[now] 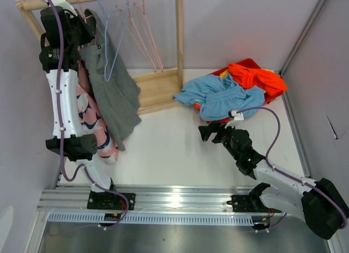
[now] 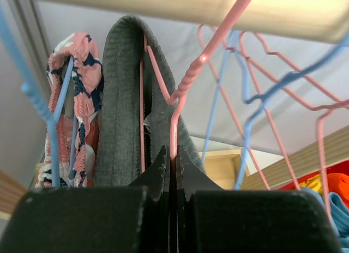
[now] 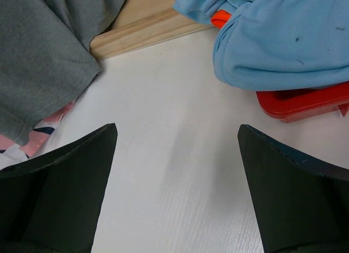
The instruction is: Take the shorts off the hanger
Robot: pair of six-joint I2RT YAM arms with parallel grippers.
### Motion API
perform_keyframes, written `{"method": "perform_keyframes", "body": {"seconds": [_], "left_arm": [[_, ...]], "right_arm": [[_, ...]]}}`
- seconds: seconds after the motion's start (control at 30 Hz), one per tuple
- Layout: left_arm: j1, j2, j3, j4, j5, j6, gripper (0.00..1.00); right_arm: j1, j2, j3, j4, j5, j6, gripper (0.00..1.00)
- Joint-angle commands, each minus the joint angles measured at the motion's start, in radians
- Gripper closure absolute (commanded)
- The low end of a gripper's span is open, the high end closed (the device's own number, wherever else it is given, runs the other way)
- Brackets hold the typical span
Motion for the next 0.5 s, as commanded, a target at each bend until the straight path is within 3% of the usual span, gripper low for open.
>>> {"method": "perform_keyframes", "body": {"seconds": [0.0,0.17,0.23,0.37,0.47], "left_arm": [[-0.023,-0.062,0.079,0.082,0.012,-0.02,1.0],[-0.026,-0.165,0.05,0.085,0.013,-0.026,1.0],[-0.028,-0.213,-0.031,0.093,0.002,-0.026,1.0],[-0.071,-0.36,-0.223,0.149,-0.027,-0.025,1.0],[-0.091,-0.47,-0.372,0.191,-0.045,-0.034,1.0]], "right_arm": [[-0.003,-0.012,-0.012,0.059,-0.007,0.01,0.01],[0.01,-0.012,-0.004,0.057,-0.005,-0.005,0.01],[0.043,-0.009,0.034,-0.001,0.034,-0.032,0.01],[0.301,-0.009,0.24,-0.086,0.191,-0.14,0.01],[0.426,0.054,0.388,-0.117,0.253,-0.22,0.0]]}}
